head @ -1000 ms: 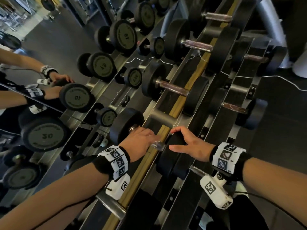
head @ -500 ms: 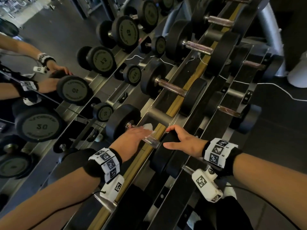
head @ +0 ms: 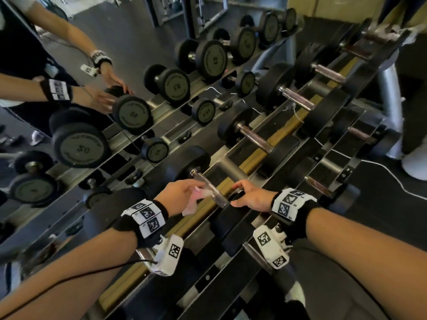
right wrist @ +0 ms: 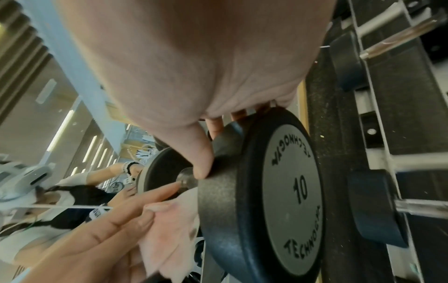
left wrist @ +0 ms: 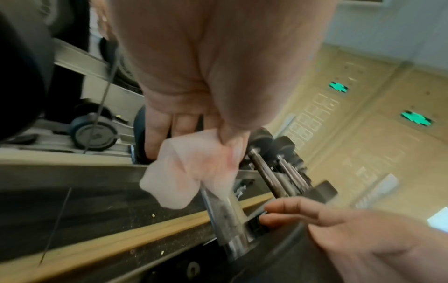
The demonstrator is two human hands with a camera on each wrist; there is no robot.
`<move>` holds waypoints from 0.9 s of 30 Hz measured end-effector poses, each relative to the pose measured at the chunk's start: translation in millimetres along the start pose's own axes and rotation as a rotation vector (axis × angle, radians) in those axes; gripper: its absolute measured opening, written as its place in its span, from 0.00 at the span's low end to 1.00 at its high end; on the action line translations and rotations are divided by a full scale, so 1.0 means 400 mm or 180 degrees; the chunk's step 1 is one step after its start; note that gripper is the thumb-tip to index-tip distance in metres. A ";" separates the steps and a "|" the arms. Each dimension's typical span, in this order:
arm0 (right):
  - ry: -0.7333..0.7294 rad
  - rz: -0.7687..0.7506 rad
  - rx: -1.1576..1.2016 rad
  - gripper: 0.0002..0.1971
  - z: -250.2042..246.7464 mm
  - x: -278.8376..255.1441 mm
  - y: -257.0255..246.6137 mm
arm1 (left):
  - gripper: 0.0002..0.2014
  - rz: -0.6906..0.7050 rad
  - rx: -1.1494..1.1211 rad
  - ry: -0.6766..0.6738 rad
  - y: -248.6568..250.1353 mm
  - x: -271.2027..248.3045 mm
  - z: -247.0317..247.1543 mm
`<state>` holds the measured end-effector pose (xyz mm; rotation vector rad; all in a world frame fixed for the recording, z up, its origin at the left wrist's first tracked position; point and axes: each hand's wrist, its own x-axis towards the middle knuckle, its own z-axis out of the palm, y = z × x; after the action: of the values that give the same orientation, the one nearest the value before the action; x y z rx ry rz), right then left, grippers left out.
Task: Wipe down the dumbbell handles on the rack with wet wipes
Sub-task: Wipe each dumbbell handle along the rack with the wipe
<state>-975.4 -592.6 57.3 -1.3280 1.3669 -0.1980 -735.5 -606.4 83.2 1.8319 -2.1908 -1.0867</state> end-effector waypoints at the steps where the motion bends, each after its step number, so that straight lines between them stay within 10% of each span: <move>1: -0.0046 0.0035 0.0058 0.32 -0.003 -0.004 0.000 | 0.15 -0.0181 -0.0124 0.0163 -0.006 -0.009 -0.001; 10: -0.0220 0.0123 -0.0342 0.43 0.001 0.007 -0.003 | 0.10 -0.1297 -0.1872 0.1479 -0.049 -0.054 0.119; 22: -0.0424 -0.0053 -0.0440 0.41 -0.007 0.031 0.018 | 0.17 -0.1588 -0.4822 0.2199 -0.021 0.051 0.188; 27: -0.0443 -0.0019 -0.0409 0.41 -0.008 0.039 0.022 | 0.15 -0.1361 -0.5156 0.1887 0.009 0.067 0.219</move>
<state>-978.2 -603.3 42.8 -1.4254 1.2751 -0.0213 -788.6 -590.0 10.1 1.3451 -0.1816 -1.3701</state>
